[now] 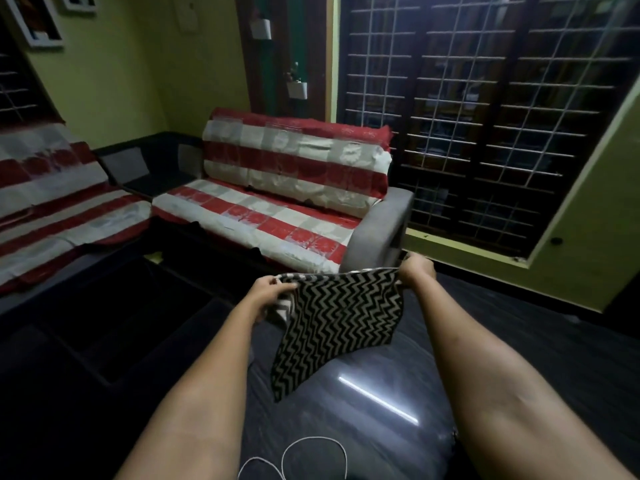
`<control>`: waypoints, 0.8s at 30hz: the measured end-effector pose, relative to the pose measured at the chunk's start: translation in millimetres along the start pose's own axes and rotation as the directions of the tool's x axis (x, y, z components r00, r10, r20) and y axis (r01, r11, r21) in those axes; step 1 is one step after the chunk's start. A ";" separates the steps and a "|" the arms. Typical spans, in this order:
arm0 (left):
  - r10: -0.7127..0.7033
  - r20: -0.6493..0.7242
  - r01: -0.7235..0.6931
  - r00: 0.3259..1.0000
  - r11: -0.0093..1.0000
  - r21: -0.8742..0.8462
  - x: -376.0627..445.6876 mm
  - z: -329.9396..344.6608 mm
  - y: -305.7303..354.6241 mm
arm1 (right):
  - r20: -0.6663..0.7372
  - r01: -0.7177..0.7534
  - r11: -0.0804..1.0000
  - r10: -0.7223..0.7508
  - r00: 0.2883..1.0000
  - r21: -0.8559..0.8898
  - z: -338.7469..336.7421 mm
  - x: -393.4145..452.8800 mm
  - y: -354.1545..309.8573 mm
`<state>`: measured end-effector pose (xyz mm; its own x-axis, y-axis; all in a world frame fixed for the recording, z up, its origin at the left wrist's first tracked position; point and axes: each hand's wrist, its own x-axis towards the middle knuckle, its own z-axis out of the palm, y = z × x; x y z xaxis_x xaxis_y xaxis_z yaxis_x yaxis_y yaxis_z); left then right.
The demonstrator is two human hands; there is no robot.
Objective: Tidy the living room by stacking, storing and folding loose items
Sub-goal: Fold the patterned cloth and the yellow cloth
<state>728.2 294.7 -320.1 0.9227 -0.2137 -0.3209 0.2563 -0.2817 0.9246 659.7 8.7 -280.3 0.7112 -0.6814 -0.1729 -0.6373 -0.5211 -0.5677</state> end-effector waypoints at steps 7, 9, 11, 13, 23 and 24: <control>0.053 0.057 -0.036 0.997 0.964 -0.264 -3.6 22.9 11.3 | 0.602 -0.193 0.853 -0.166 0.781 0.485 4.8 -31.7 -18.2; 0.141 0.097 -0.112 0.985 0.960 -0.256 -5.7 32.1 17.0 | 0.579 0.013 0.896 -0.298 0.759 0.444 3.0 -40.4 -30.4; 0.210 0.111 -0.182 0.971 0.958 -0.221 -6.3 39.3 22.1 | 0.488 0.267 0.913 -0.392 0.780 0.307 5.3 -45.6 -40.6; 0.246 0.111 -0.220 0.963 0.954 -0.203 -8.1 41.8 26.9 | 0.362 0.419 0.888 -0.460 0.811 0.188 11.5 -45.1 -47.3; 0.337 0.327 -0.283 0.883 0.938 -0.201 -23.4 45.0 49.6 | 0.232 0.574 0.817 -0.547 0.804 -0.064 17.3 -50.5 -46.1; 0.349 0.345 -0.309 0.871 0.936 -0.169 -26.3 44.8 53.1 | 0.223 0.583 0.805 -0.552 0.804 -0.110 15.4 -53.3 -47.3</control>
<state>704.6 243.4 -271.7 0.7942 -0.6071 -0.0273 0.0039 -0.0399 0.9992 656.6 77.6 -256.6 0.9893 -0.1455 -0.0055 -0.1310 -0.8731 -0.4697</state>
